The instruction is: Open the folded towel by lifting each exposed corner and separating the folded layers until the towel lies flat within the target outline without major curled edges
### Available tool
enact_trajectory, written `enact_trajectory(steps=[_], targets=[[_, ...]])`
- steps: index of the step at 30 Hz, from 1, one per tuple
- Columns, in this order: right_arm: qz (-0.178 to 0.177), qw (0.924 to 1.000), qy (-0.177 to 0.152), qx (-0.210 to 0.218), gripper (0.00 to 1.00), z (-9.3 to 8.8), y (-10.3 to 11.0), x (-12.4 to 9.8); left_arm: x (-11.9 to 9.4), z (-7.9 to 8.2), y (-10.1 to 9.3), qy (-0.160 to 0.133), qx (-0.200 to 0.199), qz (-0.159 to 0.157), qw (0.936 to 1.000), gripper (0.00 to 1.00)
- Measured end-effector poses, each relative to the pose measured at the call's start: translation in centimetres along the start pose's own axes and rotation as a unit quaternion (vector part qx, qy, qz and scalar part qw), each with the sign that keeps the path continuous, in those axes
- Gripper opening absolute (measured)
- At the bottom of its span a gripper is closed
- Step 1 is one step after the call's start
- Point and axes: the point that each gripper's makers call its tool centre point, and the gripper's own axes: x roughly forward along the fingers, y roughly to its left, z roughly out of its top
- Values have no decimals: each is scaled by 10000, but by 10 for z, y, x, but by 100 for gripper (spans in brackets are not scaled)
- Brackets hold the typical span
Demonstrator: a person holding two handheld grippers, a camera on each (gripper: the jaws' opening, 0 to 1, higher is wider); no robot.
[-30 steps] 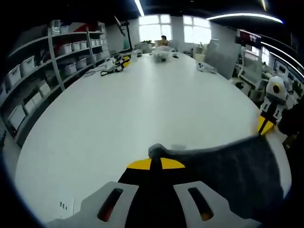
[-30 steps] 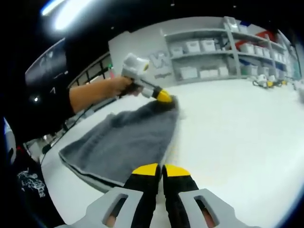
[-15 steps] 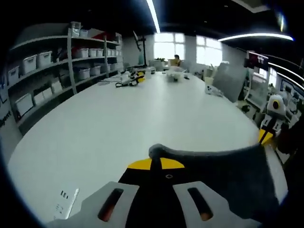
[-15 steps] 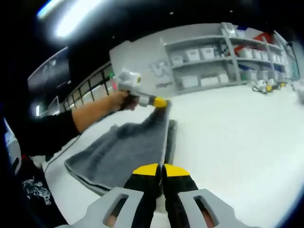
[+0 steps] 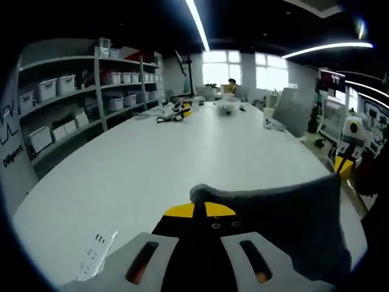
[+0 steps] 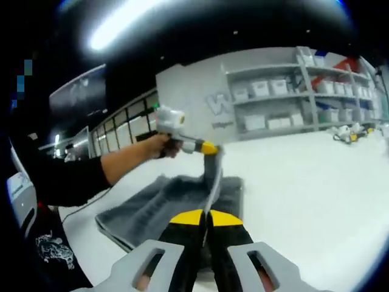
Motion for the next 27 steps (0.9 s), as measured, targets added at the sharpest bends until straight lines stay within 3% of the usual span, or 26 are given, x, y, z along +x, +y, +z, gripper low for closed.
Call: enact_trajectory(steps=[4,6,11,18,20,22,25,27], targets=[[81,9999,-56,-142,0,6,12,2,-10,7,-3,-267,40,68,9996,2],[52,9994,-30,-330,0,6,15,4,-12,8,2,-316,258,230,9989,2],[76,9975,44,-695,0,5,27,7,-9,1,-7,-374,326,252,9985,2],[309,9972,2,-686,0,7,41,11,-22,0,0,-499,12,445,9978,2],[505,9963,-248,-647,0,18,54,11,-31,-7,-2,-340,355,668,9966,2],[614,9952,-218,-727,0,21,64,11,-39,-10,-5,-333,521,738,9954,2],[579,9902,-273,-1244,0,24,70,16,-58,-11,-10,-459,472,804,9946,2],[612,9900,-257,-1243,0,24,77,20,-71,-5,-6,-628,331,843,9939,2]])
